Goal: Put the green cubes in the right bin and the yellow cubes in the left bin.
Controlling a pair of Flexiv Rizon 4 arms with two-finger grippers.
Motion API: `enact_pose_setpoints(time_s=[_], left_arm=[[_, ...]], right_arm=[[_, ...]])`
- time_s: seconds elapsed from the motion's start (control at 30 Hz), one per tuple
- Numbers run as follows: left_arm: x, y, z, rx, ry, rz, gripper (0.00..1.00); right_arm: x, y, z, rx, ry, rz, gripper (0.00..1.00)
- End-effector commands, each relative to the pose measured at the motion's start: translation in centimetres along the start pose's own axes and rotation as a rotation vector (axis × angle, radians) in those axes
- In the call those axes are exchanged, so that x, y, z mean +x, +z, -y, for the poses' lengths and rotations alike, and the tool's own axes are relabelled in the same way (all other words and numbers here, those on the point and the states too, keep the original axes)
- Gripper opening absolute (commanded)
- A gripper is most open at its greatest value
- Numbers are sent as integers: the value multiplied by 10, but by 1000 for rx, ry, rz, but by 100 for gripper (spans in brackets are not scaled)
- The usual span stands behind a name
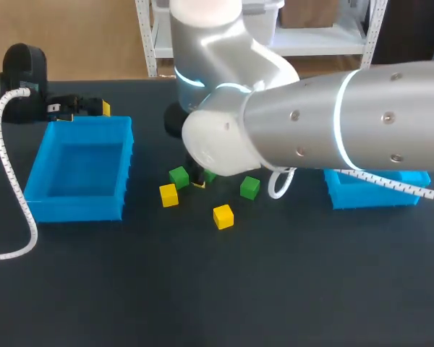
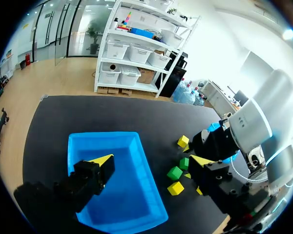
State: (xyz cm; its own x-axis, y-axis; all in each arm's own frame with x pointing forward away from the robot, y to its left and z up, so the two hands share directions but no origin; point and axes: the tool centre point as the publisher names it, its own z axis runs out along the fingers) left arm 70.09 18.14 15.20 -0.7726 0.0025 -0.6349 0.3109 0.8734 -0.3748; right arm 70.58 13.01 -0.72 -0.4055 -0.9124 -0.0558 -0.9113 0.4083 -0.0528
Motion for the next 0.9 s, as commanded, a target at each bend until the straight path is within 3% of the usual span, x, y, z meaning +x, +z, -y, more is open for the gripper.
enact_pose_setpoints(time_s=[0.03, 0.07, 0.5, 0.9], left_arm=[[1, 0, -2, 8, 2, 5, 100], [1, 0, -2, 8, 2, 5, 100], [1, 0, -2, 8, 2, 5, 100], [1, 0, -2, 8, 2, 5, 100]], right_arm=[[2, 2, -1, 3, 7, 3, 12], [3, 2, -2, 7, 10, 3, 0], [5, -28, 9, 67, 18, 31, 0], [16, -70, 21, 98, 54, 112, 0]])
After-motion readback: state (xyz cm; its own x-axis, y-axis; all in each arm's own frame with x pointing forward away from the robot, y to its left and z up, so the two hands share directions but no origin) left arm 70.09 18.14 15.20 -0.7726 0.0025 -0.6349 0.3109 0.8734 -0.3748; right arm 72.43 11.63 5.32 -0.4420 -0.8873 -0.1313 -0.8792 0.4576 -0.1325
